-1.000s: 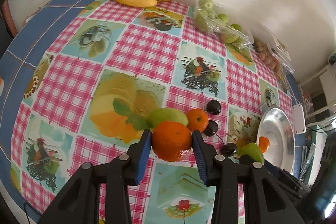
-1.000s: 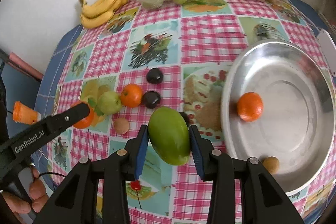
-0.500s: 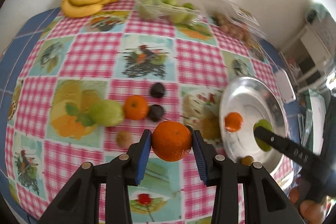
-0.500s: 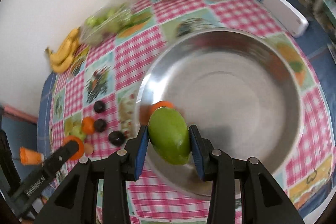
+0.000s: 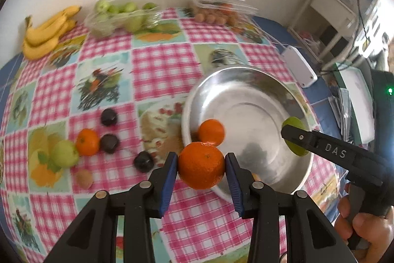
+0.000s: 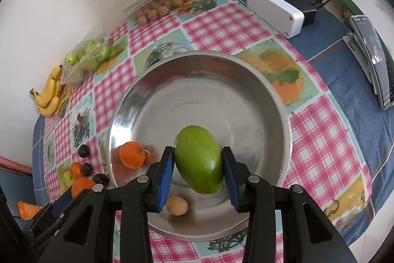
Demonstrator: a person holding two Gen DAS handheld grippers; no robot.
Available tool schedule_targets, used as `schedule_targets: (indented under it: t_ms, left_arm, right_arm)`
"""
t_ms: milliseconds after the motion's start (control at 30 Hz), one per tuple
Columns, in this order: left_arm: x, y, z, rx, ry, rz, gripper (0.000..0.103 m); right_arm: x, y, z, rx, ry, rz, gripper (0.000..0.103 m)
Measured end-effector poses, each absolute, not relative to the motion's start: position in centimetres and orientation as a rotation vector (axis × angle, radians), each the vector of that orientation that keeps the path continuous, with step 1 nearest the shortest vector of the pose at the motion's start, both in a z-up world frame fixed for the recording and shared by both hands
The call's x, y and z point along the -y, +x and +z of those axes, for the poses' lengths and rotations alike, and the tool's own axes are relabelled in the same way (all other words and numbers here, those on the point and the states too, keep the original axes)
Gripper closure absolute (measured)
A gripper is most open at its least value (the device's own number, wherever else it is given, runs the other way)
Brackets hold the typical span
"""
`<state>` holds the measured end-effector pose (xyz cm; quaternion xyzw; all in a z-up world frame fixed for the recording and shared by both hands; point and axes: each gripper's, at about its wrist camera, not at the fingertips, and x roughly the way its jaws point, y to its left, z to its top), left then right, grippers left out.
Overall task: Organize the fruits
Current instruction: 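Carry the mango with the right tool while the left tool carries the orange over the bowl, then open the right tool to drop the mango while the left tool drops the orange into the bowl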
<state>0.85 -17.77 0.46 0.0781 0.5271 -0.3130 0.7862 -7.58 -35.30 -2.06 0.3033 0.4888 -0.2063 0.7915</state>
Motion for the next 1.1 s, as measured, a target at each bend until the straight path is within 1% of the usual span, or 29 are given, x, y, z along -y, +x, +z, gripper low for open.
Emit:
schedule_targets:
  t_ms: [367, 567, 1100]
  left_arm:
    - [21.5, 0.1, -1.3, -1.073, 0.312, -0.729, 0.061]
    - [22.3, 0.0, -2.6, -1.098, 0.33, -0.742, 0.061]
    - [23.1, -0.1, -3.7, -1.129, 0.345, -0.759, 0.061]
  right_arm:
    - [36.0, -6.6, -2.6, -1.042, 0.609, -0.463, 0.062]
    - [36.1, -5.7, -3.4, -1.043, 0.589, -0.461, 0.062]
    - [36.4, -4.9, -4.5, -1.065, 0.604, -0.474, 0.062]
